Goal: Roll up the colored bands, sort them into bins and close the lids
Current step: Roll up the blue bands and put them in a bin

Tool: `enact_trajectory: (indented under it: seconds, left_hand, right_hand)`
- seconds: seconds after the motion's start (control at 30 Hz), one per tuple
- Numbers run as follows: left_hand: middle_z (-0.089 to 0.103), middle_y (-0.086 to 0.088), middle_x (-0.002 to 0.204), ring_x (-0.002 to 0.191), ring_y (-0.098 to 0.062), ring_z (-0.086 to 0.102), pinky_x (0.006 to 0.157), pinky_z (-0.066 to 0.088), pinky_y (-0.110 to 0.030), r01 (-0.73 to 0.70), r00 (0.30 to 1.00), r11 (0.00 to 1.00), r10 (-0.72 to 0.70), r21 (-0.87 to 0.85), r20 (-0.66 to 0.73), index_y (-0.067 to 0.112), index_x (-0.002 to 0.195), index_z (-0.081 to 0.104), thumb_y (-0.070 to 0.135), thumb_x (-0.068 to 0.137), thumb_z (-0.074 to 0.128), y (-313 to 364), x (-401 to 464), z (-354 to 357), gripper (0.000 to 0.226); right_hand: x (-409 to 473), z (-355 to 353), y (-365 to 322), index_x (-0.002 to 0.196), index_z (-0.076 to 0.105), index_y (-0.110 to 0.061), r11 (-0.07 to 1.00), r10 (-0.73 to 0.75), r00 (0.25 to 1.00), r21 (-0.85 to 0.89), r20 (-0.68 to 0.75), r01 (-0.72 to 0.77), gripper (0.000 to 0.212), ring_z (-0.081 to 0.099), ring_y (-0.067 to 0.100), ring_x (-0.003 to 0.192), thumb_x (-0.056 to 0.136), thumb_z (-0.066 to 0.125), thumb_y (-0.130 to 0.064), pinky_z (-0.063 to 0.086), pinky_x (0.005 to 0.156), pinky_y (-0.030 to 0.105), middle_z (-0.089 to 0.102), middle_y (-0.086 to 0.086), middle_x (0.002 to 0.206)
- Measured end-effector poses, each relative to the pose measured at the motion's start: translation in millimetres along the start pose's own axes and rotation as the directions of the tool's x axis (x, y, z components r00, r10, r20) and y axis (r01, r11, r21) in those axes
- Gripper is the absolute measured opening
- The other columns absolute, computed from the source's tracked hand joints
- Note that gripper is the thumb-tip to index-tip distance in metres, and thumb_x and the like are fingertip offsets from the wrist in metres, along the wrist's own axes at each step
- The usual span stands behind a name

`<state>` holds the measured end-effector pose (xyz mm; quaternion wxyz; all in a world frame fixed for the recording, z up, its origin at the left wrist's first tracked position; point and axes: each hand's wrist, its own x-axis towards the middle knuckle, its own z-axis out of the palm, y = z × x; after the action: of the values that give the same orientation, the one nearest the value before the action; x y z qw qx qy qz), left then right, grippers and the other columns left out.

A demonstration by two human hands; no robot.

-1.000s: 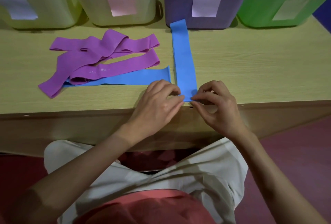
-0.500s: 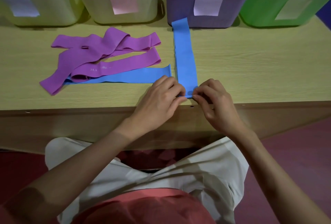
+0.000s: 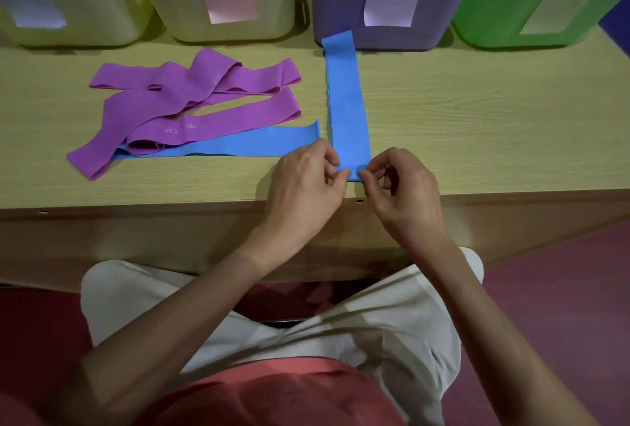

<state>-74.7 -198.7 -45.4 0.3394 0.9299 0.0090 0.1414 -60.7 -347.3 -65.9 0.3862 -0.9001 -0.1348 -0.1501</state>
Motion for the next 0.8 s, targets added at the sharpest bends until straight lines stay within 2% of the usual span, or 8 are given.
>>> enact_trajectory:
  seconds: [0.1, 0.2, 0.27, 0.37, 0.43, 0.57, 0.7, 0.8]
  left_hand:
    - [0.066, 0.009, 0.074, 0.071, -0.008, 0.058, 0.064, 0.042, -0.025, 0.016, 0.999, 1.000, -0.016, -0.007, 0.039, 0.017, 0.085, 0.061, 0.025, 0.083, 0.071, 2, 3, -4, 0.013]
    - [0.066, 0.007, 0.073, 0.075, -0.013, 0.062, 0.071, 0.049, -0.032, -0.031, 0.998, 0.999, 0.030, 0.015, 0.063, 0.016, 0.082, 0.062, 0.021, 0.083, 0.071, 3, 3, -5, 0.010]
    - [0.065, 0.005, 0.075, 0.078, -0.018, 0.060, 0.072, 0.049, -0.037, -0.086, 0.995, 0.995, 0.084, 0.041, 0.059, 0.016, 0.082, 0.061, 0.018, 0.083, 0.070, 2, 3, -3, 0.009]
    - [0.058, -0.001, 0.093, 0.087, -0.021, 0.057, 0.071, 0.038, -0.025, -0.153, 0.988, 0.983, 0.152, 0.103, 0.011, 0.014, 0.084, 0.063, 0.017, 0.084, 0.070, 0, 0, 0, 0.008]
    - [0.054, -0.004, 0.099, 0.089, -0.021, 0.057, 0.071, 0.032, -0.020, -0.193, 0.981, 0.974, 0.195, 0.120, -0.003, 0.011, 0.084, 0.066, 0.015, 0.084, 0.071, -3, 0, 0, 0.007]
    - [0.060, -0.004, 0.086, 0.080, -0.021, 0.054, 0.069, 0.044, -0.032, -0.314, 0.949, 0.944, 0.312, 0.101, 0.038, 0.008, 0.086, 0.069, 0.015, 0.087, 0.068, -13, -1, -1, 0.007]
    - [0.060, -0.004, 0.089, 0.083, -0.020, 0.052, 0.071, 0.041, -0.028, -0.358, 0.933, 0.928, 0.350, 0.105, 0.087, 0.008, 0.094, 0.069, 0.019, 0.085, 0.070, -21, 1, -3, 0.014]
    - [0.061, -0.004, 0.085, 0.082, -0.022, 0.053, 0.071, 0.037, -0.026, -0.379, 0.925, 0.921, 0.374, 0.085, 0.071, 0.007, 0.093, 0.070, 0.019, 0.087, 0.064, -22, 1, -4, 0.014]
  right_hand:
    - [-1, 3, 1, 0.081, 0.063, -0.011, 1.000, 0.021, 0.999, -0.014, -0.040, -0.022, 0.009, 0.047, 0.012, 0.064, 0.084, 0.070, -0.015, 0.035, 0.058, 0.020, 0.053, -0.003, 0.077]
    - [0, 2, 5, 0.085, 0.068, -0.012, 1.000, 0.021, 0.998, 0.022, -0.066, -0.020, 0.009, 0.046, 0.005, 0.065, 0.083, 0.073, -0.018, 0.040, 0.060, 0.017, 0.045, -0.003, 0.093]
    - [1, 0, 8, 0.085, 0.069, -0.012, 0.999, -0.036, 0.998, 0.021, -0.053, 0.038, 0.008, 0.044, -0.002, 0.062, 0.085, 0.072, -0.019, 0.039, 0.059, 0.015, 0.045, -0.002, 0.095]
    - [1, -3, 14, 0.088, 0.071, -0.007, 0.988, -0.151, 0.988, -0.020, -0.001, 0.151, 0.009, 0.043, 0.004, 0.061, 0.086, 0.070, -0.016, 0.041, 0.056, 0.024, 0.051, 0.001, 0.087]
    - [0, -5, 17, 0.092, 0.071, -0.006, 0.982, -0.188, 0.981, -0.006, 0.038, 0.189, 0.013, 0.042, 0.007, 0.060, 0.086, 0.070, -0.017, 0.041, 0.056, 0.023, 0.052, 0.003, 0.086]
    - [4, -11, 20, 0.096, 0.071, -0.006, 0.980, -0.200, 0.975, 0.004, 0.096, 0.201, 0.014, 0.044, 0.008, 0.060, 0.086, 0.070, -0.016, 0.041, 0.059, 0.020, 0.053, 0.000, 0.089]
    - [9, -11, 16, 0.097, 0.068, -0.005, 0.982, -0.185, 0.973, -0.011, 0.140, 0.189, 0.012, 0.045, 0.003, 0.071, 0.091, 0.063, -0.014, 0.041, 0.064, 0.022, 0.053, 0.002, 0.092]
    - [8, -15, 15, 0.096, 0.067, -0.005, 0.984, -0.177, 0.971, 0.004, 0.161, 0.179, 0.010, 0.047, -0.002, 0.072, 0.093, 0.061, -0.013, 0.038, 0.067, 0.012, 0.051, -0.001, 0.092]
